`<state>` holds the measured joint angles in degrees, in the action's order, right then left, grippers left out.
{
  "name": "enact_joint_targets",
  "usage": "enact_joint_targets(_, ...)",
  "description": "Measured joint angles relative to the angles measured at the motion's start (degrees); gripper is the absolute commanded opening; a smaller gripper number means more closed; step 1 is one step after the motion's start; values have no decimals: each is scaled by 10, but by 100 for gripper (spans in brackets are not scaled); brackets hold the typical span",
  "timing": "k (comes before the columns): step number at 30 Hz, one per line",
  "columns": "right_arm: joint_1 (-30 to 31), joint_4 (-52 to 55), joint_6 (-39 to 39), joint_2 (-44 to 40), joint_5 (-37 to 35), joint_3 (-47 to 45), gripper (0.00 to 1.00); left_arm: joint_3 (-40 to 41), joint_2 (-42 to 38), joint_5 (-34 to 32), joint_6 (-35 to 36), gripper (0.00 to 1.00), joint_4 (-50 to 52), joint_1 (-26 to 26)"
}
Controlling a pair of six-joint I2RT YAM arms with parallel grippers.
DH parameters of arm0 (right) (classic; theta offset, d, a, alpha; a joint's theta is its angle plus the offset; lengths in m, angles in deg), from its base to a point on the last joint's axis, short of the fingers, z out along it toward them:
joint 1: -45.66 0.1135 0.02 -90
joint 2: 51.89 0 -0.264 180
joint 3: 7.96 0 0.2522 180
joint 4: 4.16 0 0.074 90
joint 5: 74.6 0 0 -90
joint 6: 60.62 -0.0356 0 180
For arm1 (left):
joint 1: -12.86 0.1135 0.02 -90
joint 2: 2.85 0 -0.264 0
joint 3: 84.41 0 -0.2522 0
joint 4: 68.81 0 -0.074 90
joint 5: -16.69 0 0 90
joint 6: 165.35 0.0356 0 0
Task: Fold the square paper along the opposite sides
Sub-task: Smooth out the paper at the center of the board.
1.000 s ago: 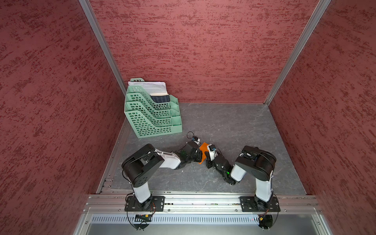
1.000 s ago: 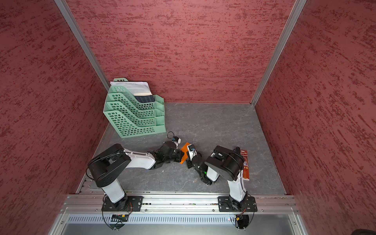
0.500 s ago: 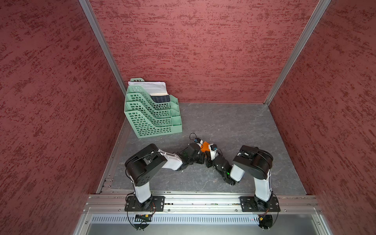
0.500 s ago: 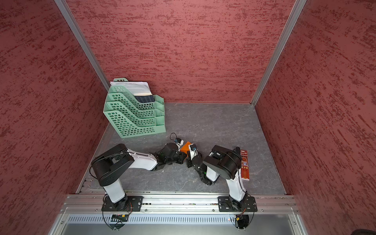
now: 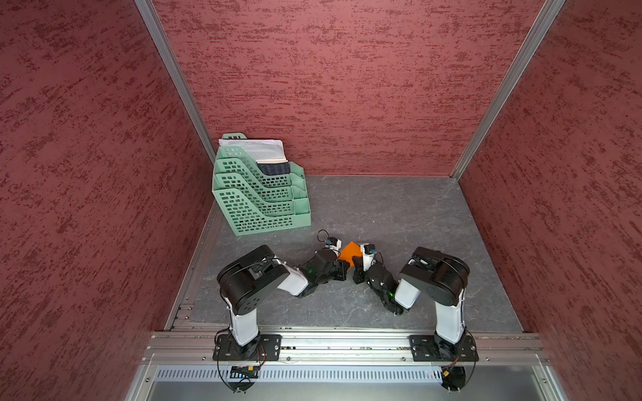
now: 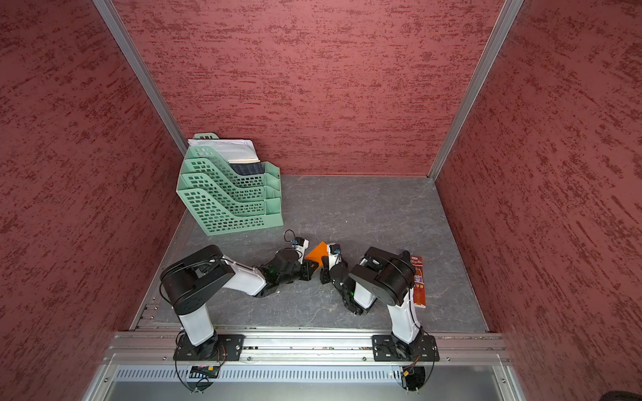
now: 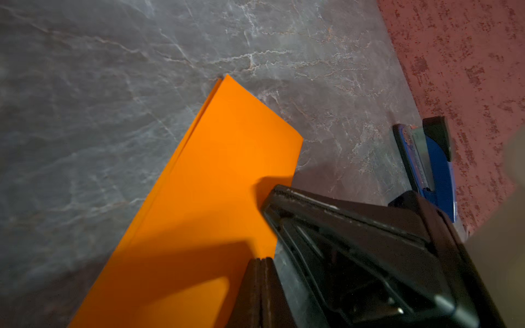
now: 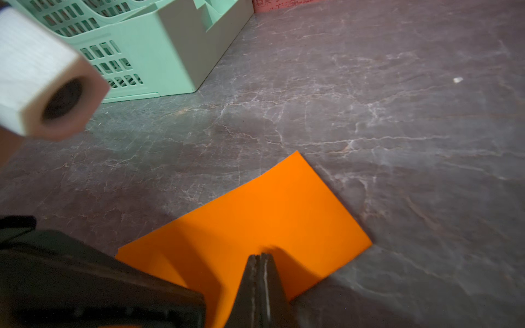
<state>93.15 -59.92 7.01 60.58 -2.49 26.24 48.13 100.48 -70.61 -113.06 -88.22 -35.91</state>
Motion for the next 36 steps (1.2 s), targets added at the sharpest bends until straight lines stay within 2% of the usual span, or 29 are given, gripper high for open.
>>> enact_joint_targets(6,-16,27,-24,-16,25,1,0,-27,-10,-60,0,5,72,-24)
enact_joint_targets(13,-66,26,-58,-9,59,12,0,-27,-13,-68,-2,4,79,-26)
enact_joint_targets(21,-103,95,-74,-31,85,35,0,-26,-16,-72,-2,4,83,-26)
enact_joint_targets(25,-134,120,-56,-55,99,27,0,-26,-18,-74,-4,4,87,-26)
enact_joint_targets(29,-146,146,-12,-126,137,0,0,-28,-24,-75,-12,4,101,-25)
enact_joint_targets(33,-134,141,11,-182,167,-3,0,-34,-30,-75,-28,4,124,-24)
enact_joint_targets(36,-109,129,17,-171,177,-1,0,-41,-34,-76,-40,4,145,-23)
